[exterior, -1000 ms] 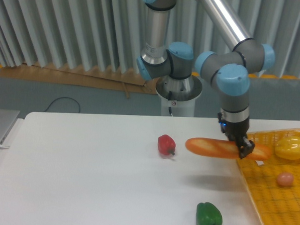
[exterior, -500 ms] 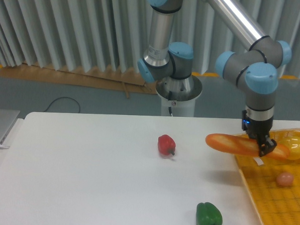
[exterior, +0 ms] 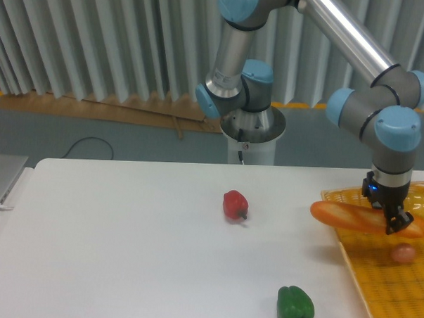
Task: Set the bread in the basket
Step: 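Lower the bread into the yellow basket and open the gripper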
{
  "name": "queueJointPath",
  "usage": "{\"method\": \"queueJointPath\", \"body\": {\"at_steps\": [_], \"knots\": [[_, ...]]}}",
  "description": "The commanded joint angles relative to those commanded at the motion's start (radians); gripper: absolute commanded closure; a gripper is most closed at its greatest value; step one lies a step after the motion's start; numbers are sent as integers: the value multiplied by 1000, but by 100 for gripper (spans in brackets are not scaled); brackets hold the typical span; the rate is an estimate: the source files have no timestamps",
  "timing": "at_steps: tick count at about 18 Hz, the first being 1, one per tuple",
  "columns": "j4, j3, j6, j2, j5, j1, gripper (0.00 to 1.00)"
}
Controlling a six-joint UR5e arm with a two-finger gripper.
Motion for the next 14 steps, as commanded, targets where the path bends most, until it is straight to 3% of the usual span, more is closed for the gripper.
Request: {"method": "queueJointPath", "body": {"at_steps": [4,7,14], "knots": [[2,24,-17,-21,-15,28,47],[0,21,-164,-6,-75,70,47],[20,21,-204,-23,-69,101,47]]}}
